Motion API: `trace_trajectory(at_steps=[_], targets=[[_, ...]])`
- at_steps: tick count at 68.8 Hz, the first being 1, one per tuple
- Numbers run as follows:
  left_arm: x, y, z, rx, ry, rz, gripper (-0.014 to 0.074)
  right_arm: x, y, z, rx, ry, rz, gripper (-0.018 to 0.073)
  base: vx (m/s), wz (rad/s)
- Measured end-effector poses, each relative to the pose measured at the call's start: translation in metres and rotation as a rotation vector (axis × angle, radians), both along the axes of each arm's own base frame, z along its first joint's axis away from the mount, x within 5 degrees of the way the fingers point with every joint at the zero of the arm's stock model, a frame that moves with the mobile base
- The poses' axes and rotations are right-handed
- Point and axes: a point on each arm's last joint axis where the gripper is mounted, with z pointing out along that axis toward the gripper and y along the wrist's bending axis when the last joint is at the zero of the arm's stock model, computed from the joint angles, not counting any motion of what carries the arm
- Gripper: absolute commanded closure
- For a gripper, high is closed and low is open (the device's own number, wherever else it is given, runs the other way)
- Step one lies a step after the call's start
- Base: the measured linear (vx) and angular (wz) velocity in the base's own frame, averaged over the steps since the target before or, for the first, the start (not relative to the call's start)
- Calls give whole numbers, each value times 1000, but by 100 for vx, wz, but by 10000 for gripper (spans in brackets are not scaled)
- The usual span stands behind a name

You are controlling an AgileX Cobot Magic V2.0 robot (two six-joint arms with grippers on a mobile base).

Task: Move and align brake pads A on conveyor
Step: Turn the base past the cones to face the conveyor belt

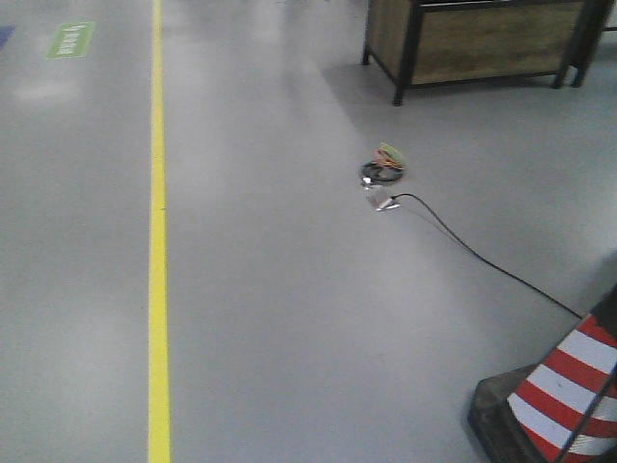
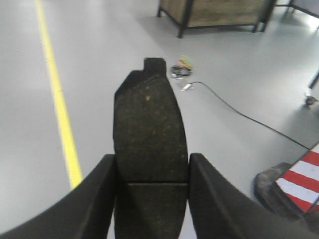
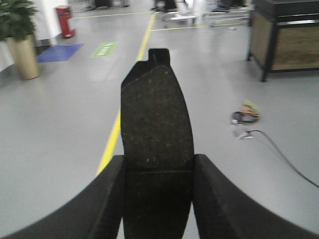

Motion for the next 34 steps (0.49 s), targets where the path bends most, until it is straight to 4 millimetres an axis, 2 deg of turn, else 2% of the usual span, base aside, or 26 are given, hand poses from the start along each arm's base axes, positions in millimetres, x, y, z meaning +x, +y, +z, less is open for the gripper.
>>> trace_trajectory(at_steps=[34], targets=[[0, 0, 0, 0, 0, 0, 603, 0, 0, 0, 0, 0, 0, 566, 24, -90]])
